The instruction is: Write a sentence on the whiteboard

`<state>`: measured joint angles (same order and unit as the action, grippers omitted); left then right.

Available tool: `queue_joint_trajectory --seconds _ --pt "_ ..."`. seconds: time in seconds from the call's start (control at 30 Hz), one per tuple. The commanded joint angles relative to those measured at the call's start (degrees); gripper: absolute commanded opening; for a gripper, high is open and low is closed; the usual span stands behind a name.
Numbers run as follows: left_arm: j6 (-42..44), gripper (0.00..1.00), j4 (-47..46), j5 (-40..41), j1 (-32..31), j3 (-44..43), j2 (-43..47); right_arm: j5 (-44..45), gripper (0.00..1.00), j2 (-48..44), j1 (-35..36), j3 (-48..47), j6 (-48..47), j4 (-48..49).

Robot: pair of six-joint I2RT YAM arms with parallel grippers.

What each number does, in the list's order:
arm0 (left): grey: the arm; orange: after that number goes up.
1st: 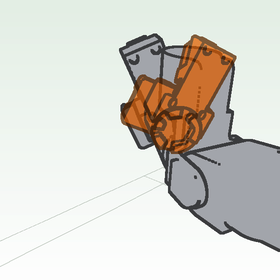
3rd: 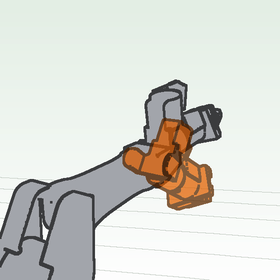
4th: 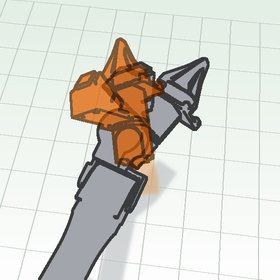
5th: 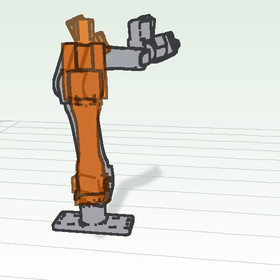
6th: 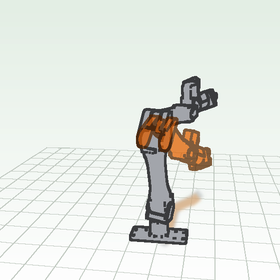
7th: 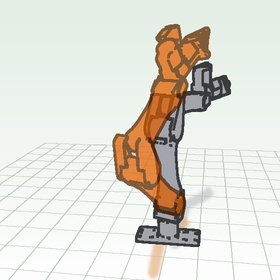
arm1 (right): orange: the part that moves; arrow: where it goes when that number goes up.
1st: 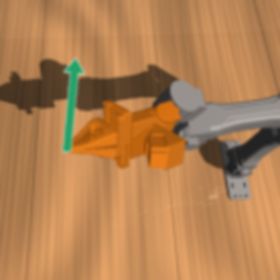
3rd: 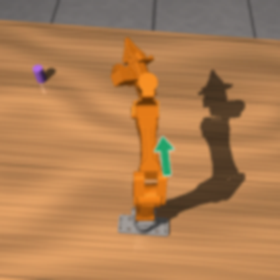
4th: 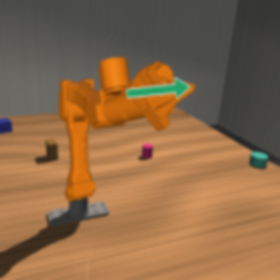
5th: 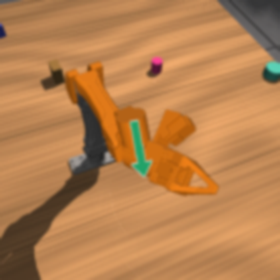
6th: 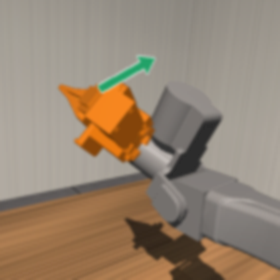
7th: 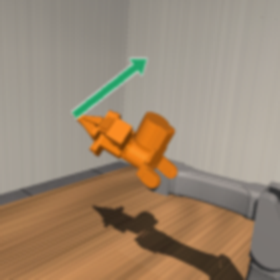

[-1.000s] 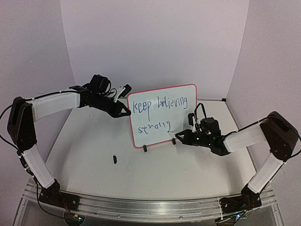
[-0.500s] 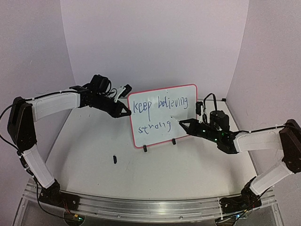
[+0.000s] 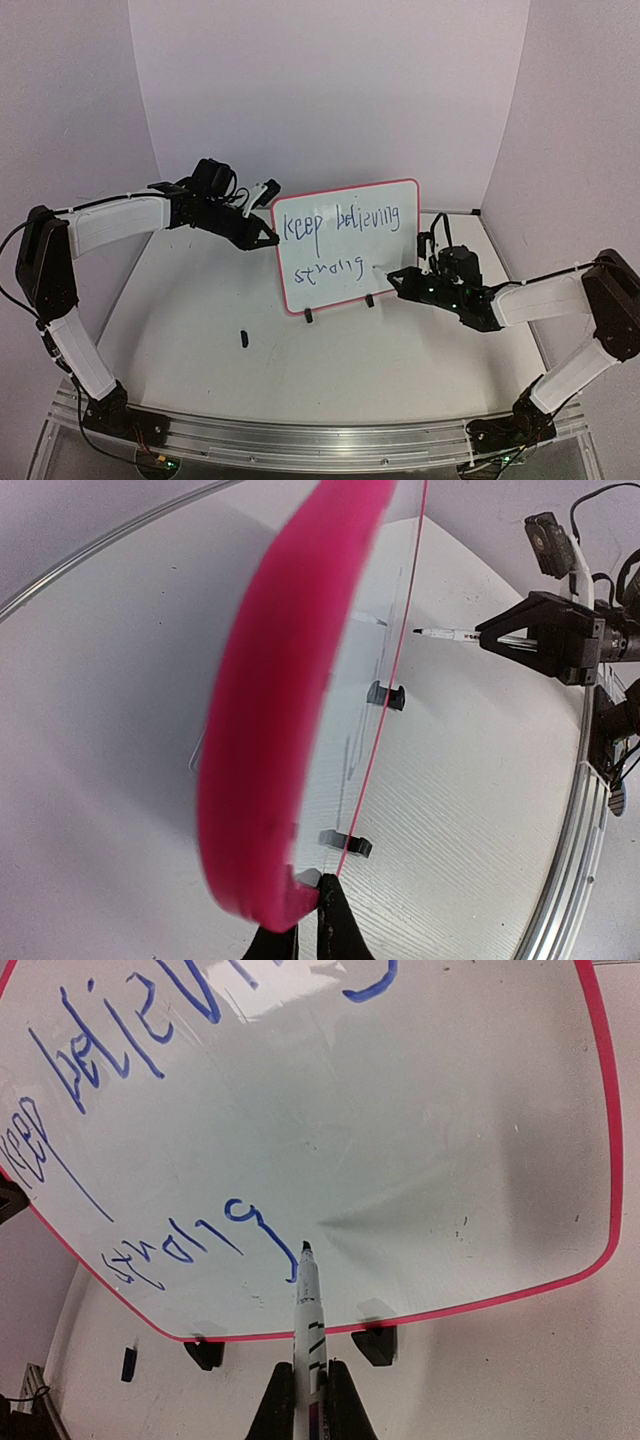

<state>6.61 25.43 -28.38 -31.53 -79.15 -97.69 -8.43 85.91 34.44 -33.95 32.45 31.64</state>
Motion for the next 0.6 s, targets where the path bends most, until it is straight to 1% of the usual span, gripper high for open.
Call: queue_joint_trajectory --seconds 0.0,0.57 --pt "3.17 0.00 9.36 3.97 -1.52 1.72 -3.03 2.34 0.00 1.49 0.24 -1.89 -0.87 0.39" --pt "3.16 0.00 9.42 3.98 -1.52 1.72 -3.08 3.04 0.00 4.21 0.22 -3.66 -1.19 1.30"
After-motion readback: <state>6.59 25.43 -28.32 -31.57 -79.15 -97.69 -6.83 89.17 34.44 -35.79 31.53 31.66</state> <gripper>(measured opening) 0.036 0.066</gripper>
